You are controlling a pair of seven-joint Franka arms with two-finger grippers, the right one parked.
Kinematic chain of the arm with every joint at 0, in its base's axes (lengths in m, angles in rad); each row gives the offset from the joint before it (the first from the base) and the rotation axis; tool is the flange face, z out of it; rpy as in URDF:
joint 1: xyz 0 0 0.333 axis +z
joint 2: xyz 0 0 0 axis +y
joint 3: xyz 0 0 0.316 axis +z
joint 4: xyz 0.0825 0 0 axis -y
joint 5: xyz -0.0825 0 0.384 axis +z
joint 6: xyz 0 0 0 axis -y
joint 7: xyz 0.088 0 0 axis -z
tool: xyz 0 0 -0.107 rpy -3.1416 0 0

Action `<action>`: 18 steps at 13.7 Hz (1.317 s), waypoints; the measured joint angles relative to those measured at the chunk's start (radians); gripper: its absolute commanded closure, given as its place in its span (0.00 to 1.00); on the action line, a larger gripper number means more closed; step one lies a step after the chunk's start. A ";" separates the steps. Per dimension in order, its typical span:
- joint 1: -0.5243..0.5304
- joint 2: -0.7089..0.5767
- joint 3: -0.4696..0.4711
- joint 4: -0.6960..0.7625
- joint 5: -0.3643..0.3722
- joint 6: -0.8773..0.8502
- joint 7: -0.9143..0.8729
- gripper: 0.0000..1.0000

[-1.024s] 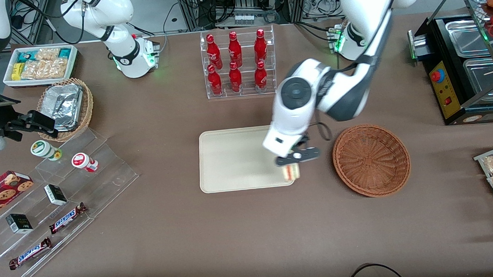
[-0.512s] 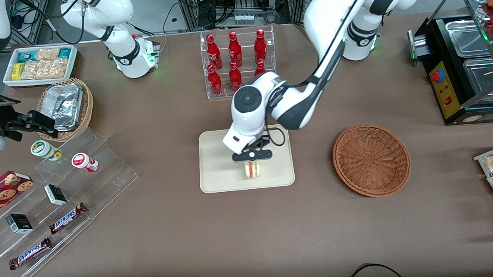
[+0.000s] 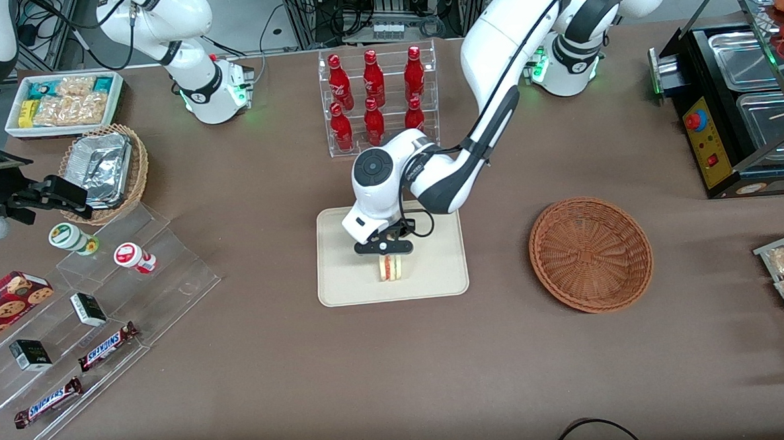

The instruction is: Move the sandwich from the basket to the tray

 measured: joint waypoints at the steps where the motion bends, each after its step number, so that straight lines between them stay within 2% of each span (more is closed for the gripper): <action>1: -0.002 0.003 0.000 0.000 0.000 0.000 0.000 0.72; 2: -0.004 0.005 0.000 0.000 0.000 0.000 0.000 0.09; 3: -0.007 0.008 0.000 0.000 0.001 0.000 0.000 0.00; 11: -0.011 -0.009 0.007 0.036 0.003 0.002 -0.008 0.00; 14: 0.019 -0.089 0.018 0.049 -0.014 -0.020 -0.023 0.00; 18: 0.122 -0.262 0.035 0.046 -0.016 -0.191 -0.036 0.00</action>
